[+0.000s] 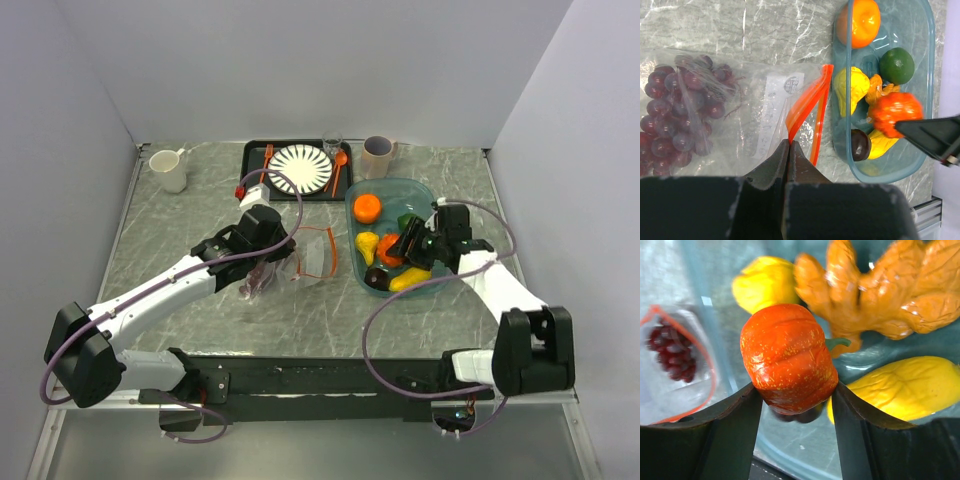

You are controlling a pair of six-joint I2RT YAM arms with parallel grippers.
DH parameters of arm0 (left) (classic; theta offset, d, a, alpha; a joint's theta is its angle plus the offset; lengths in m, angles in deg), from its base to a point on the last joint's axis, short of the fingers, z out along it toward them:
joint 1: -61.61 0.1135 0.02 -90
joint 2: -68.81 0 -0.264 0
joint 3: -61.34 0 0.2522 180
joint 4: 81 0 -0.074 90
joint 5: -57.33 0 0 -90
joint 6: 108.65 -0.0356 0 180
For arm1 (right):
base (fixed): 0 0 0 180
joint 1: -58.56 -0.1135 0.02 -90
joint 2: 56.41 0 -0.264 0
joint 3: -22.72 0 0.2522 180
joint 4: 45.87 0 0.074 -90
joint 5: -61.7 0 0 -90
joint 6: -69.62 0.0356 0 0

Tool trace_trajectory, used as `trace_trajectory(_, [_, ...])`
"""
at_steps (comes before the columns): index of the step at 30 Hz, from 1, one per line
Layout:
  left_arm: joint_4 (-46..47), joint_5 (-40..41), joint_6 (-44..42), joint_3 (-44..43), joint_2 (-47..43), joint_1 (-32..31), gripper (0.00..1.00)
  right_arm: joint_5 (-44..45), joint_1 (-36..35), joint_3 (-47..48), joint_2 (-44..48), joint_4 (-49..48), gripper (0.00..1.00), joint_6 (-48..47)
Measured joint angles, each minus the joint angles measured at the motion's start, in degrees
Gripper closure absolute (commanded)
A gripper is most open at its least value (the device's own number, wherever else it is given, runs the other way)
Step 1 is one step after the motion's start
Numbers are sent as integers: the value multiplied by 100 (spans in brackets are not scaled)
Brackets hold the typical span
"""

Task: Place the food in the zip-top bag and seal the zipper
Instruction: Pick up the fake vegetable from the bin.

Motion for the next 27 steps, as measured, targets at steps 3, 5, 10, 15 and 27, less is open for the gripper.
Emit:
trace_trajectory(3, [0,-2,0,0,0,0,99,-31,0,4,400,2,62,-20])
trace_trajectory(5, [0,-2,0,0,0,0,99,-44,0,28,566,28,62,-24])
trace_trajectory(10, [2,-13,-2,0,0,0,99,-170,0,79,734,149,66,-50])
trace_trajectory(15, [4,-44,0,0,0,-7,99,-468,-46,111,789,219,66,-57])
trace_trajectory(27, [4,-127,-2,0,0,-37,99,-782,-1502,411,848,118,65,197])
